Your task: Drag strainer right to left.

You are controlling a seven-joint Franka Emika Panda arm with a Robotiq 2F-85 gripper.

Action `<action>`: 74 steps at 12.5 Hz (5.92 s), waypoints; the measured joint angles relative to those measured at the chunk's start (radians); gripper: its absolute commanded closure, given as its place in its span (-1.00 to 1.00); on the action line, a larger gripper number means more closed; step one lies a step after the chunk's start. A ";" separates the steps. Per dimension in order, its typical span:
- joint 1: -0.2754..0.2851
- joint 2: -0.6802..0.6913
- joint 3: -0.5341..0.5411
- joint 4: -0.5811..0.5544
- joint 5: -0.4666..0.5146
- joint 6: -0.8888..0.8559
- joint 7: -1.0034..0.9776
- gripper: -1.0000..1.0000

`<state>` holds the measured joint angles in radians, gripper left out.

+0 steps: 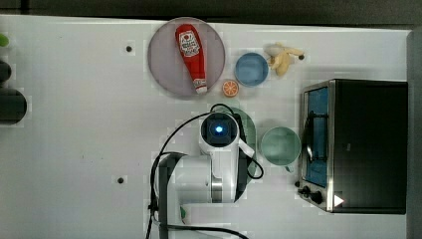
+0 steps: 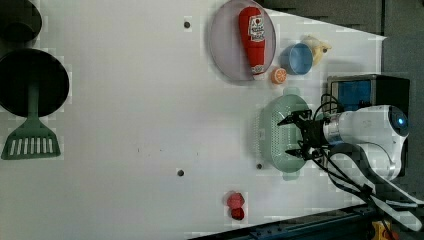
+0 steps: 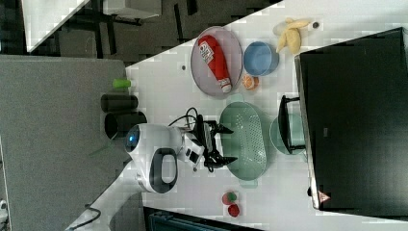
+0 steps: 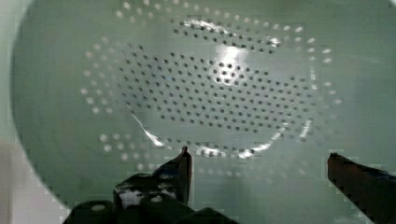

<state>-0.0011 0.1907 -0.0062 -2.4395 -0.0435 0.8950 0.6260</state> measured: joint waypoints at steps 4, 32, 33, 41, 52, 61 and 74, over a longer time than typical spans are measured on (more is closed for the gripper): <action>0.002 0.105 0.014 0.002 -0.023 0.148 0.087 -1.00; 0.355 0.300 0.149 0.225 0.211 0.184 0.467 -1.00; 0.369 0.299 0.147 0.230 0.221 0.176 0.481 -1.00; 0.481 0.361 0.128 0.305 0.269 0.157 0.519 -1.00; 0.588 0.455 0.169 0.477 0.344 0.150 0.560 -1.00; 0.678 0.276 0.037 0.467 0.227 -0.141 0.356 -1.00; 0.475 -0.391 -0.729 0.635 -0.047 -0.660 -0.693 -1.00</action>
<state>0.4739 -0.1998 -0.7354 -1.8047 -0.0905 0.2350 -0.0675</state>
